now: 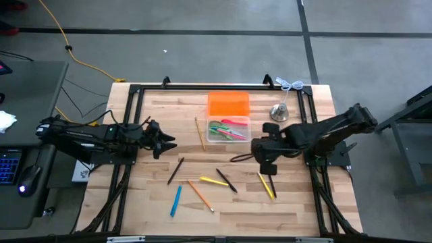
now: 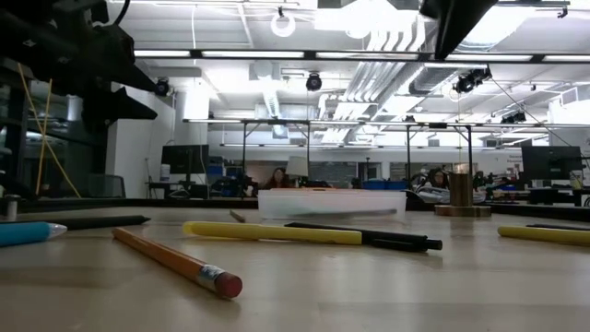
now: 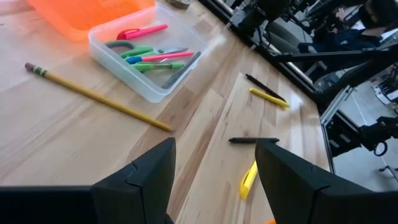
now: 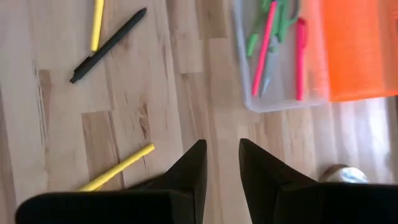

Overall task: Pick & place school supplies into a supply box
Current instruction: Put the right yellow highlighter into the supply box

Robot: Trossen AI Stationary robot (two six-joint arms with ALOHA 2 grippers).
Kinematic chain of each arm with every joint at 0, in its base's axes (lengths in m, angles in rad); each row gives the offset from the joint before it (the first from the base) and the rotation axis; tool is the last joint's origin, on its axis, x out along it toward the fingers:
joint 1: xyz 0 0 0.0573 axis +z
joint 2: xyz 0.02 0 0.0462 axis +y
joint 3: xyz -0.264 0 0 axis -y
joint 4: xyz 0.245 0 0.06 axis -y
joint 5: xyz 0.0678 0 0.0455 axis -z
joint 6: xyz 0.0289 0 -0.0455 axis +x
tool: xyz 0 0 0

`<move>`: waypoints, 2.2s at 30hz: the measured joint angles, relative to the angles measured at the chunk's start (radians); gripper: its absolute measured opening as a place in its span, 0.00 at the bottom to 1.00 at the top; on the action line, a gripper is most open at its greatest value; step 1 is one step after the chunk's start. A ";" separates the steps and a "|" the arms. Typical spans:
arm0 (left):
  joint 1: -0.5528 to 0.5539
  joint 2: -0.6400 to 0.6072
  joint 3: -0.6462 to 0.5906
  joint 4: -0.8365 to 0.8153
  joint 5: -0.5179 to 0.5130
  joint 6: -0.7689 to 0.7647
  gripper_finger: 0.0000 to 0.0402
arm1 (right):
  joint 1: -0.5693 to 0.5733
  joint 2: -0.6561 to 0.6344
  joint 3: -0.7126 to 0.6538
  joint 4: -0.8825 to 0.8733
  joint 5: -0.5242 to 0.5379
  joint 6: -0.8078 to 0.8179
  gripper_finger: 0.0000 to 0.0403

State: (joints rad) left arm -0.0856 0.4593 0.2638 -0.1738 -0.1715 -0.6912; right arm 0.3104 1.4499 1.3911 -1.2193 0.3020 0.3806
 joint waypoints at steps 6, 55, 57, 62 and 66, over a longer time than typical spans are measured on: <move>0.000 0.002 0.000 0.000 0.000 -0.025 0.62 | 0.053 -0.080 0.000 -0.050 0.055 0.108 0.18; 0.000 0.002 0.000 -0.008 -0.030 -0.130 0.62 | 0.305 -0.272 -0.764 0.784 -0.209 0.579 0.18; 0.000 0.002 0.000 -0.008 -0.030 -0.130 0.62 | 0.299 -0.270 -0.768 0.793 -0.221 0.565 0.18; 0.000 0.002 0.000 -0.009 -0.033 -0.130 0.62 | 0.257 -0.232 -0.768 0.843 -0.260 0.529 0.18; 0.000 0.002 0.000 -0.011 -0.033 -0.130 0.62 | 0.210 -0.177 -0.768 0.877 -0.314 0.517 0.18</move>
State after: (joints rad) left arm -0.0856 0.4610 0.2638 -0.1846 -0.2046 -0.8211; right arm 0.5208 1.2729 0.6231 -0.3427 -0.0119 0.8974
